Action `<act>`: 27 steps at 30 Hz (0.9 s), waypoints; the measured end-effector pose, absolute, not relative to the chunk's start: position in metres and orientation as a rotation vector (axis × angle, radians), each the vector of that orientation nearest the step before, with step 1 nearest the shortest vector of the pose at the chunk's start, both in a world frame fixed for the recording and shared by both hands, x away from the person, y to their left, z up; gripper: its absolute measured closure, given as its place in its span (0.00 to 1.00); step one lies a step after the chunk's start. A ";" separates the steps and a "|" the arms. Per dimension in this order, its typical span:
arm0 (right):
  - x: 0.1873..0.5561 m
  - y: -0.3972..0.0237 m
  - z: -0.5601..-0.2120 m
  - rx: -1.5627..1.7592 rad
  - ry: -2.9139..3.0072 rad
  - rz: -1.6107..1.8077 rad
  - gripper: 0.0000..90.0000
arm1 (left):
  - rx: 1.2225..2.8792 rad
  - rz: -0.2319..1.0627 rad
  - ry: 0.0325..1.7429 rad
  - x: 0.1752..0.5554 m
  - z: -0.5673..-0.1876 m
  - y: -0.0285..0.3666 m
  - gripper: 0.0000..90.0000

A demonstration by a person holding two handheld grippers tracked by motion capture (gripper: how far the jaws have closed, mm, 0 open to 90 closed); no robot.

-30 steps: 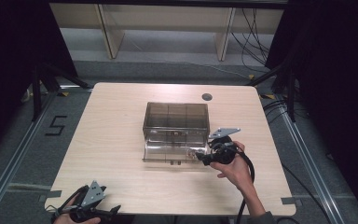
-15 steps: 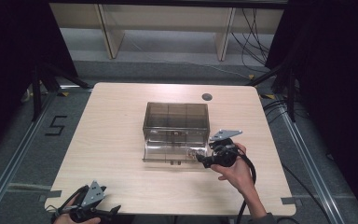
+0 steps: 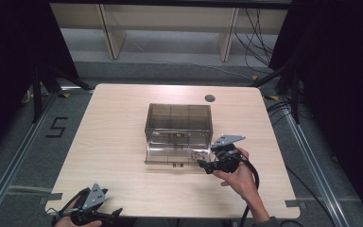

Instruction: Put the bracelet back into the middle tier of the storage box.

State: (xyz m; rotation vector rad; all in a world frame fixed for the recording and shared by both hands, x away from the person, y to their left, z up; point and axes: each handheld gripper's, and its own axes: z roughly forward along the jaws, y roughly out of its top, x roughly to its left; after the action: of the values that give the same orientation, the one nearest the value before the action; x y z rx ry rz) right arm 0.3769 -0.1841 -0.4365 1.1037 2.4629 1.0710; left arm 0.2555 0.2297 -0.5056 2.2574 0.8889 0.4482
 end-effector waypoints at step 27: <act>0.364 -0.180 -0.448 1.058 2.475 1.075 0.30 | 2.233 0.435 0.919 0.255 -0.507 0.229 0.19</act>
State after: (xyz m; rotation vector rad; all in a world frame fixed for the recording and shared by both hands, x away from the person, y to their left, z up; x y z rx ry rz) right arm 0.3636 -0.1805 -0.4476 1.0583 2.4752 1.0747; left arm 0.2546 0.2287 -0.5069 2.2333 0.9190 0.4350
